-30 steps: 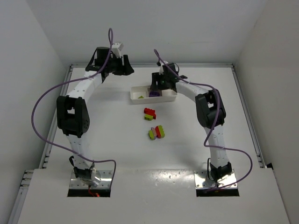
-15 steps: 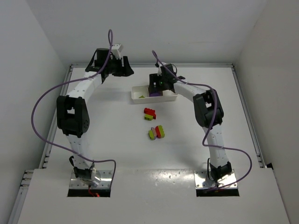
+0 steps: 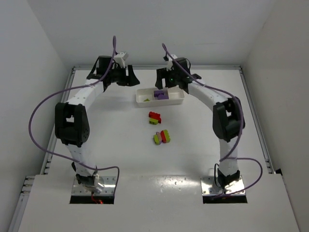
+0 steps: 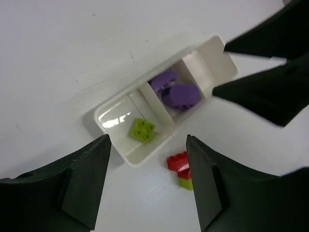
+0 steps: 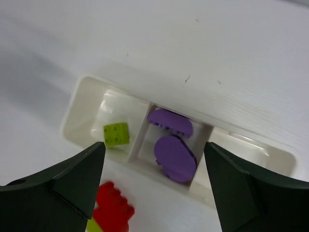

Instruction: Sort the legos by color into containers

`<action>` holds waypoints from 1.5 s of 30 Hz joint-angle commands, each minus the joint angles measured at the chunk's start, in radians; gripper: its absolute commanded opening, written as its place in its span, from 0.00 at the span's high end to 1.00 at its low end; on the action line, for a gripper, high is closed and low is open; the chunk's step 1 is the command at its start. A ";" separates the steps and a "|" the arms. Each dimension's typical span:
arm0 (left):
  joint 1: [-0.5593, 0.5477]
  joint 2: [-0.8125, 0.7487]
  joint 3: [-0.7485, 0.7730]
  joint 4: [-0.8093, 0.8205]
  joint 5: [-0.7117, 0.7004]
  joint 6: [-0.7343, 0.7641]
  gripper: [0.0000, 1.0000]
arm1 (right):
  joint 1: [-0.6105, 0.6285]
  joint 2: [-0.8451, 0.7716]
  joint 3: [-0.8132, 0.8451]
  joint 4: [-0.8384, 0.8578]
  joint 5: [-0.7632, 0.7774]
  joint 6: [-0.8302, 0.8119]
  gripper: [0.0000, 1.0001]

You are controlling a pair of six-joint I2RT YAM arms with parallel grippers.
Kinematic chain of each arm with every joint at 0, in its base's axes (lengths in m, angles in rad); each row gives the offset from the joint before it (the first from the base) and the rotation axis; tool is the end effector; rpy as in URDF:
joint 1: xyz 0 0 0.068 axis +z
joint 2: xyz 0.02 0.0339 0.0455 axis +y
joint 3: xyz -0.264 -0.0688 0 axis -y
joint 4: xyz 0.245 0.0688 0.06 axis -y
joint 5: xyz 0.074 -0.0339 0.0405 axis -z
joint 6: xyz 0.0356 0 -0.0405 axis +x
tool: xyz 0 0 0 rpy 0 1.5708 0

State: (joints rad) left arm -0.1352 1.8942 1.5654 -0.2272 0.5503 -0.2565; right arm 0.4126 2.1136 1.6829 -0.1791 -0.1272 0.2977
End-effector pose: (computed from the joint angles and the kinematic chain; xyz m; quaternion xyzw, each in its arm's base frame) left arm 0.4372 -0.0783 0.2864 0.0808 0.8476 -0.3239 0.4125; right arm 0.4504 0.2021 0.2292 -0.0801 0.8818 0.2132 0.4129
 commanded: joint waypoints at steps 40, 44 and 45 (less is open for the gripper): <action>-0.587 0.019 -0.146 -0.181 -0.859 -0.457 0.02 | -0.340 -0.774 -0.698 -0.143 -0.002 -0.252 0.18; -0.578 0.042 -0.146 -0.181 -0.836 -0.477 0.02 | -0.340 -0.738 -0.671 -0.143 -0.002 -0.252 0.18; -0.567 0.054 -0.146 -0.181 -0.836 -0.477 0.02 | -0.350 -0.738 -0.670 -0.143 -0.002 -0.252 0.18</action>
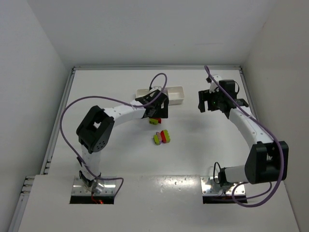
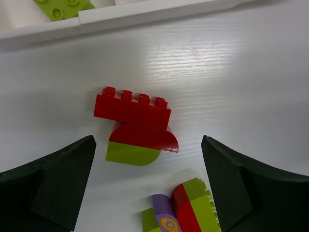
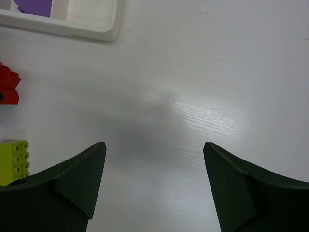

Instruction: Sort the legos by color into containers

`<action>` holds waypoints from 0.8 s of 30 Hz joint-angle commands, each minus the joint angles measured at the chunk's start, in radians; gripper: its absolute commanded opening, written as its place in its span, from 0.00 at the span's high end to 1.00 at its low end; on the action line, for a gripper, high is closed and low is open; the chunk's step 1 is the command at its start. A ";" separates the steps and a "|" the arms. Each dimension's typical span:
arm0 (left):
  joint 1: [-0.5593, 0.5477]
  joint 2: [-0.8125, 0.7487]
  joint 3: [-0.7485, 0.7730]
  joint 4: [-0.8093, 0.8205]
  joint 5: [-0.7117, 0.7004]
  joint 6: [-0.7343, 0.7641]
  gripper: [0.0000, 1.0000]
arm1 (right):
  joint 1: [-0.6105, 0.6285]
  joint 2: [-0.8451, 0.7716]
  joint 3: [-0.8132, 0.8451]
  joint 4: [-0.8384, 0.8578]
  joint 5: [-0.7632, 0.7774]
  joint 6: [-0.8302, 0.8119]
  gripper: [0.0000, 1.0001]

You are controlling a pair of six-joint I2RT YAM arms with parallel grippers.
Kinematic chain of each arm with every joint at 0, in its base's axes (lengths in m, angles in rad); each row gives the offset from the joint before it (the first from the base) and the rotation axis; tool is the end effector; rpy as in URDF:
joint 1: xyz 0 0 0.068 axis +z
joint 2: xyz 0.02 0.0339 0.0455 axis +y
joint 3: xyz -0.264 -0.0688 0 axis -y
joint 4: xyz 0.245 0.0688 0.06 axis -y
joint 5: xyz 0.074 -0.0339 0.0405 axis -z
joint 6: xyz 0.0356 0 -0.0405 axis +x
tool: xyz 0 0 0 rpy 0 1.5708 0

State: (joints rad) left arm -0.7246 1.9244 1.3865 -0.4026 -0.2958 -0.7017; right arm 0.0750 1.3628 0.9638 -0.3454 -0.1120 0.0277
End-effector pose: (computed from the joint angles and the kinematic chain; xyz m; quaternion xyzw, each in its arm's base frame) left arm 0.3185 -0.2681 0.1999 -0.0349 0.9408 -0.0946 0.3235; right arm 0.2939 0.0261 0.2578 -0.0441 0.9136 0.0718 0.3977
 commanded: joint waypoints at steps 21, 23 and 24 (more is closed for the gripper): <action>0.051 0.021 -0.038 0.082 0.361 0.309 0.68 | -0.030 0.099 0.101 -0.007 -0.187 0.012 0.20; 0.060 -0.059 -0.116 0.122 0.435 0.404 0.68 | -0.021 0.113 0.110 -0.027 -0.244 -0.008 0.20; 0.060 -0.091 -0.151 0.145 0.549 0.430 0.68 | -0.021 0.122 0.121 -0.036 -0.332 -0.017 0.20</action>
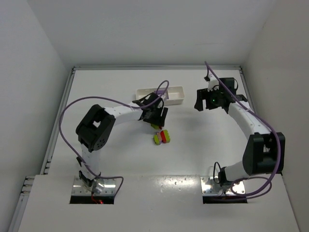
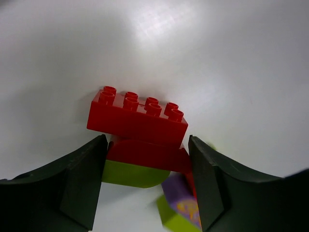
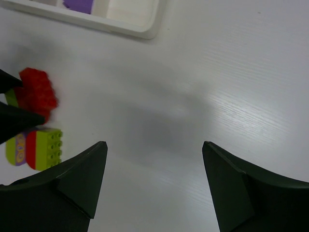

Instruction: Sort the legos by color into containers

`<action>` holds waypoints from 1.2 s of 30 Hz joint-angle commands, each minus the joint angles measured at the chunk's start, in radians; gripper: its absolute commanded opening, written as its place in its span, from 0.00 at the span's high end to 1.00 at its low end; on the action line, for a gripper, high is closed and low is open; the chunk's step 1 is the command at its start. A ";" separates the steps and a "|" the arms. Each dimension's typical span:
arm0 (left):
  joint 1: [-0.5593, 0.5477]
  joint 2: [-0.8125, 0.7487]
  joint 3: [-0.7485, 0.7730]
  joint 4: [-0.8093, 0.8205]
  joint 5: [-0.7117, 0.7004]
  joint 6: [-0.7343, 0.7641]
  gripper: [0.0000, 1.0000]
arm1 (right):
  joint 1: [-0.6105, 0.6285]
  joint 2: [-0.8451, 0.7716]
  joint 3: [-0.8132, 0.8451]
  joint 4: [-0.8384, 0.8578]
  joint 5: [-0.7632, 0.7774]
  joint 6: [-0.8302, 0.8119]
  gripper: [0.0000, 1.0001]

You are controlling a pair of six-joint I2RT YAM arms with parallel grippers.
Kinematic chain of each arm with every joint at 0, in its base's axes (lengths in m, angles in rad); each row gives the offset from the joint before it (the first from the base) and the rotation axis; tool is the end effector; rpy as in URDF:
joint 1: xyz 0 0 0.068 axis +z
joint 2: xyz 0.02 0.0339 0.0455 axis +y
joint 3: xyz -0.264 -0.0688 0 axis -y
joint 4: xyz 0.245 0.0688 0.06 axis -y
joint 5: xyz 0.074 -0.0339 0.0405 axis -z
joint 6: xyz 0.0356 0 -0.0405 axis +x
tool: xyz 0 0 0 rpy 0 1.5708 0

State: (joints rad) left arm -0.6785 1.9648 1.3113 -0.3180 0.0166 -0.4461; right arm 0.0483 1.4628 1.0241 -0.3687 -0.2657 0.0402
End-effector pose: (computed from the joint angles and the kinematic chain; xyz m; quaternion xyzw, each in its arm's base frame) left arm 0.3221 -0.2604 0.1655 0.1132 0.9487 -0.1641 0.2455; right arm 0.3129 0.0245 0.2479 -0.0531 0.9196 0.1391 0.3634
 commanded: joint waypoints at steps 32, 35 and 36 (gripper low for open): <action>0.034 -0.593 -0.405 0.355 0.381 0.409 0.67 | 0.289 0.298 0.267 -0.119 -0.718 0.111 0.20; 0.034 -0.603 -0.405 0.364 0.381 0.409 0.67 | 0.289 0.326 0.290 -0.095 -0.718 0.147 0.20; 0.034 -0.603 -0.405 0.364 0.381 0.409 0.67 | 0.298 0.352 0.306 -0.069 -0.728 0.167 0.20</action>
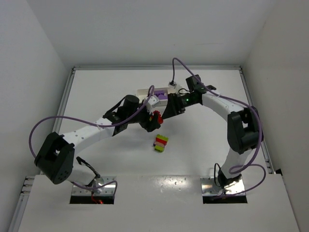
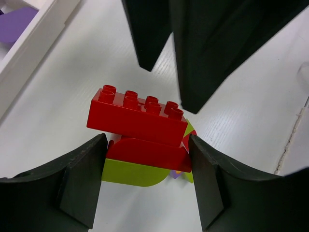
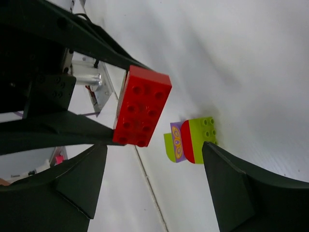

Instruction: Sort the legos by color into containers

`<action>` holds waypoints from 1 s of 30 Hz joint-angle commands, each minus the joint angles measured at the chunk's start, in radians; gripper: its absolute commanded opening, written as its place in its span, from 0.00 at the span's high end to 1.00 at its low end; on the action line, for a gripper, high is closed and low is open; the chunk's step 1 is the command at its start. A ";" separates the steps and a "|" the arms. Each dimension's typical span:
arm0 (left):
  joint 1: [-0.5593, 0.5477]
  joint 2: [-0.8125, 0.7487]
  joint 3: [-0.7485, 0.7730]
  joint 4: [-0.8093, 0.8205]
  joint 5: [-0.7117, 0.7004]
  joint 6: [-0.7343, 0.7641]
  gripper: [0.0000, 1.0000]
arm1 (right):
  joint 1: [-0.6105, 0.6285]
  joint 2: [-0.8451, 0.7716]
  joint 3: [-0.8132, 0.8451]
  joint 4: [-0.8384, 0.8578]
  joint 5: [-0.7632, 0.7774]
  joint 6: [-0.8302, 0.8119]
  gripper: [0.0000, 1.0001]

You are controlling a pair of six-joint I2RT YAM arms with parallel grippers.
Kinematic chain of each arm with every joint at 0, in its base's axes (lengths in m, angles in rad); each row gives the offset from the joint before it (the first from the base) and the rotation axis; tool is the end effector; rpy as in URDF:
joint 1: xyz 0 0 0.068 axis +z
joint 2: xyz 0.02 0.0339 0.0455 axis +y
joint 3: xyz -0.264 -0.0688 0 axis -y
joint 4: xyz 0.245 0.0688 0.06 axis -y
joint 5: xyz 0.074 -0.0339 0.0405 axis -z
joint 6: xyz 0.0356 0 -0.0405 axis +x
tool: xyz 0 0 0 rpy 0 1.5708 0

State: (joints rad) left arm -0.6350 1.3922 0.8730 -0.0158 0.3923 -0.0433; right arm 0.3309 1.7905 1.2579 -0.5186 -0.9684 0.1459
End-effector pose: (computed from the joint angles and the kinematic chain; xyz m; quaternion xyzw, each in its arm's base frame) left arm 0.2395 -0.1934 0.2493 0.3408 0.7870 -0.3212 0.4016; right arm 0.3365 0.1466 0.2167 -0.1981 0.8406 0.4908 0.1147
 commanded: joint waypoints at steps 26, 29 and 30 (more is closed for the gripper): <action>0.000 -0.048 -0.025 0.051 -0.044 0.006 0.67 | -0.015 0.057 0.115 0.042 -0.055 0.011 1.00; 0.009 -0.059 -0.058 0.042 -0.044 0.006 0.67 | -0.073 0.046 0.115 0.042 -0.035 0.011 1.00; 0.009 -0.059 -0.074 0.042 -0.044 0.016 0.67 | -0.087 0.046 0.115 0.042 -0.035 0.001 1.00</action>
State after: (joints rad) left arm -0.6392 1.3712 0.8257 0.0071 0.3454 -0.0380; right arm 0.2939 1.8660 1.3445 -0.4858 -0.9989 0.1833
